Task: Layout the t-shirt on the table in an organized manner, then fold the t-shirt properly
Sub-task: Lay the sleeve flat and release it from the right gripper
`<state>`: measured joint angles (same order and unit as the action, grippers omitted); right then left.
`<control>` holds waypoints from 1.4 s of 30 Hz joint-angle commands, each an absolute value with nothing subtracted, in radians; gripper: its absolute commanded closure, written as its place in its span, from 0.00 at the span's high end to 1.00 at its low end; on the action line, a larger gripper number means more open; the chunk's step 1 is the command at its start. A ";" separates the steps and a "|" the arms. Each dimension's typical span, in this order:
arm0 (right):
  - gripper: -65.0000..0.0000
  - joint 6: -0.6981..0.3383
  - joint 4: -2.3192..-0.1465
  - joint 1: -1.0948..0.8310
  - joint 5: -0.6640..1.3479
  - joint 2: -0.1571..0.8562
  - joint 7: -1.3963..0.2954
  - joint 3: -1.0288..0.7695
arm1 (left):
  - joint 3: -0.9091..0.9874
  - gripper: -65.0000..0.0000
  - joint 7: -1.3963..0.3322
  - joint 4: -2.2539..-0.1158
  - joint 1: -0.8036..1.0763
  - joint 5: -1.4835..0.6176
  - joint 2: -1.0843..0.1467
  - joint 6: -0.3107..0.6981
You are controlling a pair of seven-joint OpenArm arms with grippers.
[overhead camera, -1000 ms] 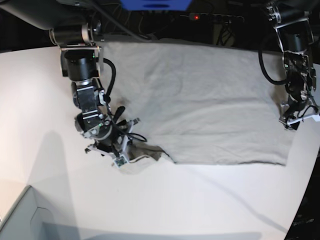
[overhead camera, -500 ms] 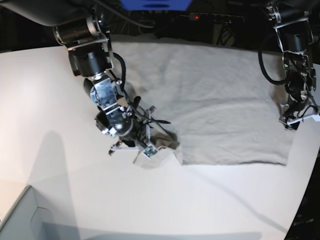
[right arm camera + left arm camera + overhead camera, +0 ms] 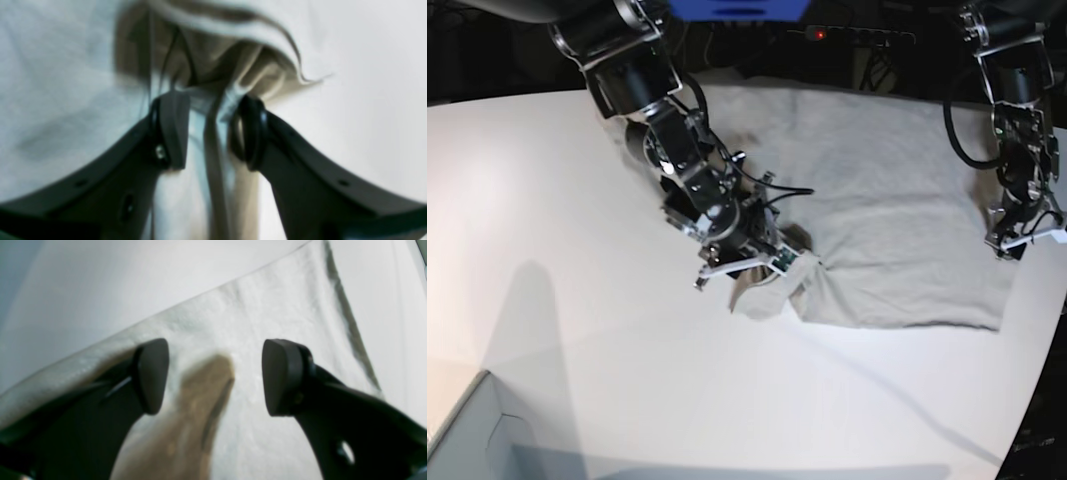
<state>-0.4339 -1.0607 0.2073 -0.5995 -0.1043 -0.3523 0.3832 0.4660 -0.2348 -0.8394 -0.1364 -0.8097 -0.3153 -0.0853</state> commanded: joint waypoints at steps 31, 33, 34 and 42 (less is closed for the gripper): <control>0.42 -0.440 -1.069 0.265 -0.591 -0.077 -0.332 0.199 | 0.467 0.66 -0.255 -0.843 -0.145 -0.812 -0.323 -0.102; 0.42 -0.440 -1.069 0.243 -0.591 -0.076 -0.332 0.251 | 0.467 0.66 -0.255 -0.843 -0.147 -0.812 -0.323 -0.102; 0.42 -0.440 -1.069 0.237 -0.591 -0.076 -0.332 0.269 | 0.467 0.66 -0.255 -0.843 -0.147 -0.812 -0.323 -0.102; 0.42 -0.440 -1.073 0.217 -0.591 -0.079 -0.337 0.334 | 0.467 0.66 -0.255 -0.843 -0.147 -0.812 -0.323 -0.102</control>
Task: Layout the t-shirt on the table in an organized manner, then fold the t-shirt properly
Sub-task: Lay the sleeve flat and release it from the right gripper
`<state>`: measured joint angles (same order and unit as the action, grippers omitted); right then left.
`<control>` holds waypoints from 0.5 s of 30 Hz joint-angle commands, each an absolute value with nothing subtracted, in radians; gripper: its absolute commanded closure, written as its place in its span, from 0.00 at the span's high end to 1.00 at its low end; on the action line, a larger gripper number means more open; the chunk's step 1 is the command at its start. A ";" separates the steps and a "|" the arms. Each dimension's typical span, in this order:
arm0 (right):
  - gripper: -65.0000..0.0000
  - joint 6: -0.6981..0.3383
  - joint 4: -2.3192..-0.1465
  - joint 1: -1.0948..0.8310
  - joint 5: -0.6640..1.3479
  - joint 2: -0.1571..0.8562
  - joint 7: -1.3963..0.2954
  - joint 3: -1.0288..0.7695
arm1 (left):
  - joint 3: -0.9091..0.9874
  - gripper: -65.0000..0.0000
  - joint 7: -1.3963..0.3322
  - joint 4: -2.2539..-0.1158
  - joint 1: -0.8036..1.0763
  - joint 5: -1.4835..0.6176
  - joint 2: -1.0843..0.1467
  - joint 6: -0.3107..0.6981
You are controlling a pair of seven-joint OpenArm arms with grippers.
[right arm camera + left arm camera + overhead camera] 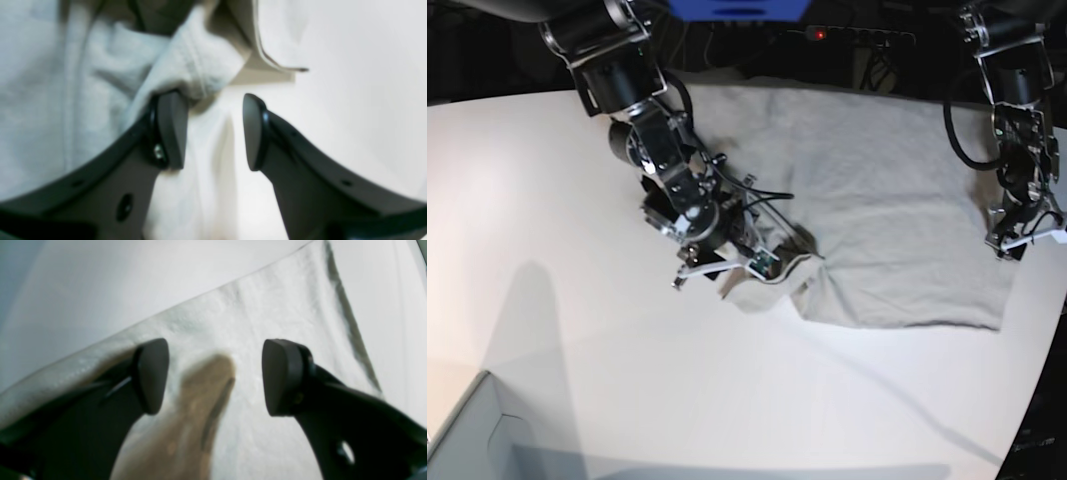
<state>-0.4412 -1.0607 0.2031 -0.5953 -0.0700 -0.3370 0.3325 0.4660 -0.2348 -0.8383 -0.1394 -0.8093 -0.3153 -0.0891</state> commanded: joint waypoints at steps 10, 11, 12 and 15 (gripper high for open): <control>0.37 -0.433 -0.946 0.242 -0.591 -0.071 -0.332 0.328 | 0.467 0.66 -0.254 -0.843 -0.148 -0.812 -0.323 -0.102; 0.34 -0.433 -0.912 0.255 -0.591 -0.067 -0.332 0.326 | 0.467 0.66 -0.254 -0.843 -0.148 -0.812 -0.323 -0.102; 0.32 -0.433 -0.885 0.266 -0.591 -0.056 -0.332 0.317 | 0.467 0.66 -0.254 -0.843 -0.148 -0.812 -0.323 -0.102; 0.30 -0.423 -0.822 0.308 -0.591 -0.042 -0.318 0.257 | 0.467 0.66 -0.254 -0.843 -0.148 -0.812 -0.323 -0.102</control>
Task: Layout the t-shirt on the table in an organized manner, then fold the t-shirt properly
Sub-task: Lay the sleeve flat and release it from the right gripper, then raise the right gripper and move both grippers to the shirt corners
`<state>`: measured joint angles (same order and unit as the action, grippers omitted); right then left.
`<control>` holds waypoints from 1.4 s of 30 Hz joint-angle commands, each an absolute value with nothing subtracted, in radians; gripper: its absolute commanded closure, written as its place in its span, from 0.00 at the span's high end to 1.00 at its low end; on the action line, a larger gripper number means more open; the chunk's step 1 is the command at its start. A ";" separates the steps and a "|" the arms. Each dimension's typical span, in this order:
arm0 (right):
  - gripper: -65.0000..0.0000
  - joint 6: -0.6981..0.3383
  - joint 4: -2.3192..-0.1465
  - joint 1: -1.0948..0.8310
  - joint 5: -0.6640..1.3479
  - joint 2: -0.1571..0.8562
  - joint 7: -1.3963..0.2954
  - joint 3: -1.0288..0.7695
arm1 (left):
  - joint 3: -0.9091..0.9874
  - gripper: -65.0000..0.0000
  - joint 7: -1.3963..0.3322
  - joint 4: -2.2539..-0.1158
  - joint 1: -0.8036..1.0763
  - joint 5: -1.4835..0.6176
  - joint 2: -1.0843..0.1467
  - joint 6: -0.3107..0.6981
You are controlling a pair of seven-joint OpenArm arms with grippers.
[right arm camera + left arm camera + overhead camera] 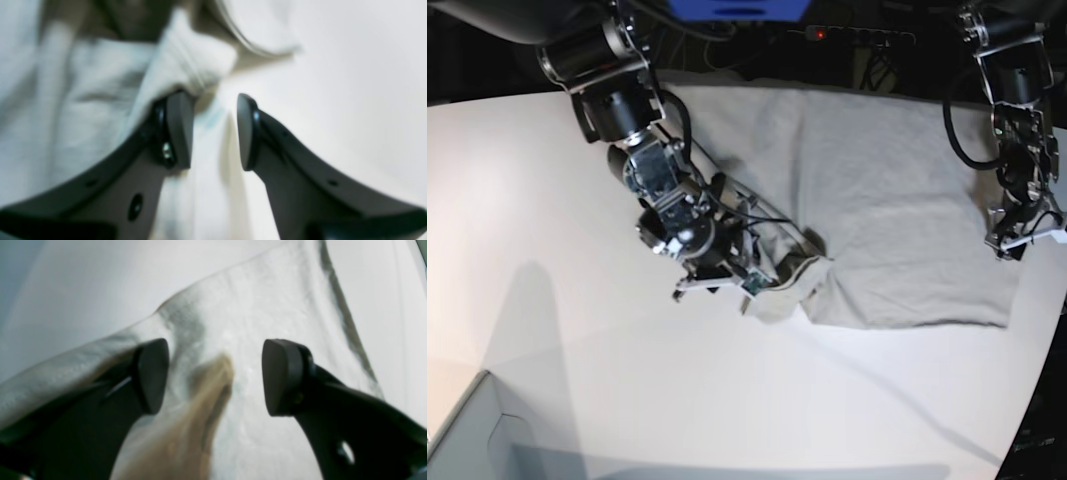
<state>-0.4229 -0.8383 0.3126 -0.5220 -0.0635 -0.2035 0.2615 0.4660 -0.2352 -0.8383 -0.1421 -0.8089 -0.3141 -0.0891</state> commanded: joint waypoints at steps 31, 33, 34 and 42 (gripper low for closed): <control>0.30 -0.165 -1.256 0.283 -0.591 0.008 -0.272 -0.179 | 0.467 0.66 -0.259 -0.889 -0.171 -0.820 -0.320 -0.102; 0.30 -0.179 -1.340 0.239 -0.591 -0.025 -0.300 -0.171 | 0.467 0.66 -0.259 -0.926 -0.170 -0.819 -0.308 -0.102; 0.30 -0.216 -1.371 0.219 -0.591 -0.041 -0.314 -0.154 | 0.467 0.66 -0.259 -0.949 -0.166 -0.817 -0.305 -0.102; 0.30 -0.503 -1.492 0.081 -0.591 -0.113 -0.450 -0.097 | 0.467 0.66 -0.260 -1.124 -0.093 -0.814 -0.300 -0.105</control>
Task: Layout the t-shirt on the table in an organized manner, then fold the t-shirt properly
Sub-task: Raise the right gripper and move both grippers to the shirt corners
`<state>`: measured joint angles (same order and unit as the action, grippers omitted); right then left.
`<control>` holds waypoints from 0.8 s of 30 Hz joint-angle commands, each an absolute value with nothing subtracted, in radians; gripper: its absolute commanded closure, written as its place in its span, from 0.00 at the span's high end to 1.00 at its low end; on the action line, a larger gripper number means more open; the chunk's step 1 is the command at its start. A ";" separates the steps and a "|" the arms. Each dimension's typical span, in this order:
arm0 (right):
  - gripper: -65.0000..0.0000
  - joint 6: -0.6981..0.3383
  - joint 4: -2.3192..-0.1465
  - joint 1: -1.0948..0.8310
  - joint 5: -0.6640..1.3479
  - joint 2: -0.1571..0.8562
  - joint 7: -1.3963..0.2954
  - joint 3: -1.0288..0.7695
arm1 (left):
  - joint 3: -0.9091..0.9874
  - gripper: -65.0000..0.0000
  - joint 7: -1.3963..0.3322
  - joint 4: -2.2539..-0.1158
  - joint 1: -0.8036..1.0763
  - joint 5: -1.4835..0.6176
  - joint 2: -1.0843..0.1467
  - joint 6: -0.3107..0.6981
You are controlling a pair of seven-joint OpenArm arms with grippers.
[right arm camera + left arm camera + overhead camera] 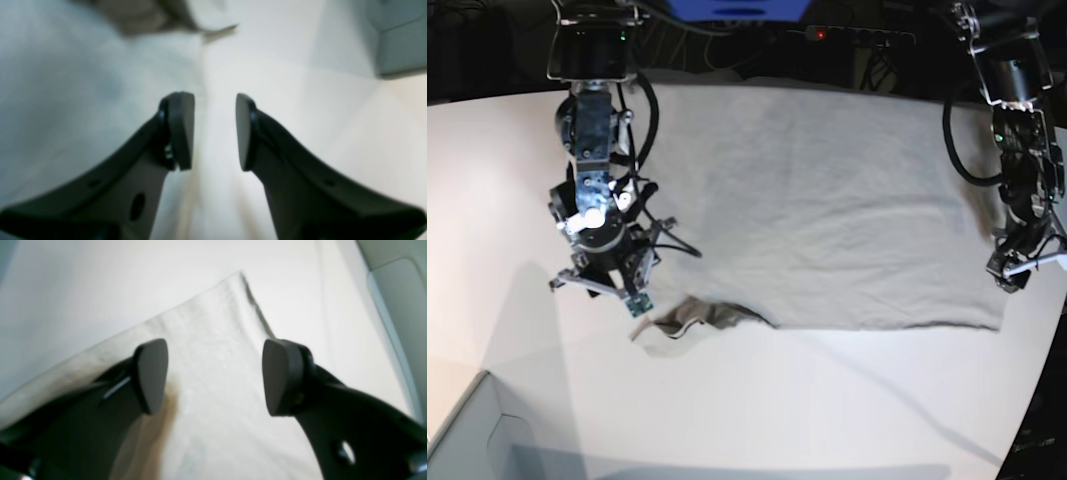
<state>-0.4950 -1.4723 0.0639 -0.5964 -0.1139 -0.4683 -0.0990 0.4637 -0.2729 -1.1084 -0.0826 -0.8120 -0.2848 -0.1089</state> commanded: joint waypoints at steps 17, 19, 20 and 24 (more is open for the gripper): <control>0.30 -0.545 -1.362 0.148 -0.590 -0.091 -0.550 -0.101 | 0.472 0.66 -0.259 -1.064 0.010 -0.812 -0.338 -0.104; 0.30 -0.545 -1.372 0.116 -0.590 -0.093 -0.550 -0.099 | 0.472 0.66 -0.259 -1.072 0.015 -0.812 -0.338 -0.104; 0.30 -0.545 -1.388 0.101 -0.590 -0.093 -0.549 -0.099 | 0.472 0.66 -0.259 -1.073 0.027 -0.812 -0.338 -0.104; 0.31 -0.545 -1.403 0.051 -0.590 -0.105 -0.538 -0.094 | 0.470 0.66 -0.259 -1.066 0.042 -0.812 -0.338 -0.104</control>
